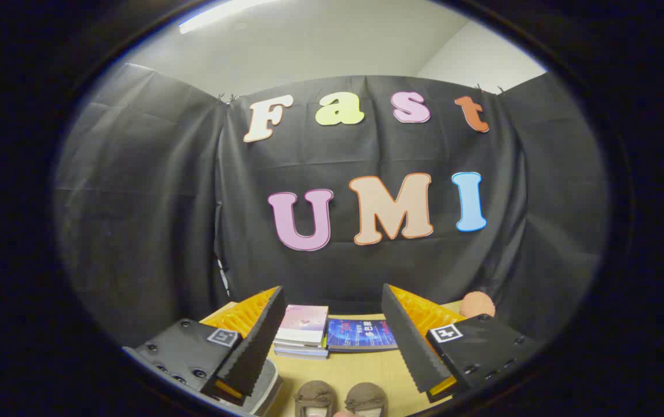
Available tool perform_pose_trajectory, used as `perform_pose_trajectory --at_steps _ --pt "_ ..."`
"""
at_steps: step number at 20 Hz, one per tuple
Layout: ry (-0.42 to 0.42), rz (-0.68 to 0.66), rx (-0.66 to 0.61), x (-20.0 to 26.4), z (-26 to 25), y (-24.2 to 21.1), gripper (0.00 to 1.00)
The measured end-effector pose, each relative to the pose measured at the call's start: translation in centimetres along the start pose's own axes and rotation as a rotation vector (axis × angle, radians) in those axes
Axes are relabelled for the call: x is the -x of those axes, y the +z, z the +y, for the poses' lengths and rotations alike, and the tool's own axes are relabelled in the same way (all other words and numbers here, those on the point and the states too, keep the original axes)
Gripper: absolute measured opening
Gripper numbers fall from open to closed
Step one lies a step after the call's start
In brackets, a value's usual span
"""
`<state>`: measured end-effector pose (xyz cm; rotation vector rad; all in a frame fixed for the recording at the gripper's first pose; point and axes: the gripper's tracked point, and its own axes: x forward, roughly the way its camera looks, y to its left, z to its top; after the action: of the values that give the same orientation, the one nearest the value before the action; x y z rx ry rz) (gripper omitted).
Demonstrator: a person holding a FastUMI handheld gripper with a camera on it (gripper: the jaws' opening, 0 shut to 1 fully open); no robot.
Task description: Open the storage box then place both shoes into the box .Put the left shoe in first, then the right shoe, with the right side of both shoes facing outward in a uniform manner.
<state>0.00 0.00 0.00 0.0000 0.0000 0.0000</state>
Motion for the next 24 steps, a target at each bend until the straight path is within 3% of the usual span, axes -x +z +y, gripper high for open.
perform_pose_trajectory --at_steps 24 --pt "0.129 0.089 0.125 -0.5 3.4 -3.8 1.00"
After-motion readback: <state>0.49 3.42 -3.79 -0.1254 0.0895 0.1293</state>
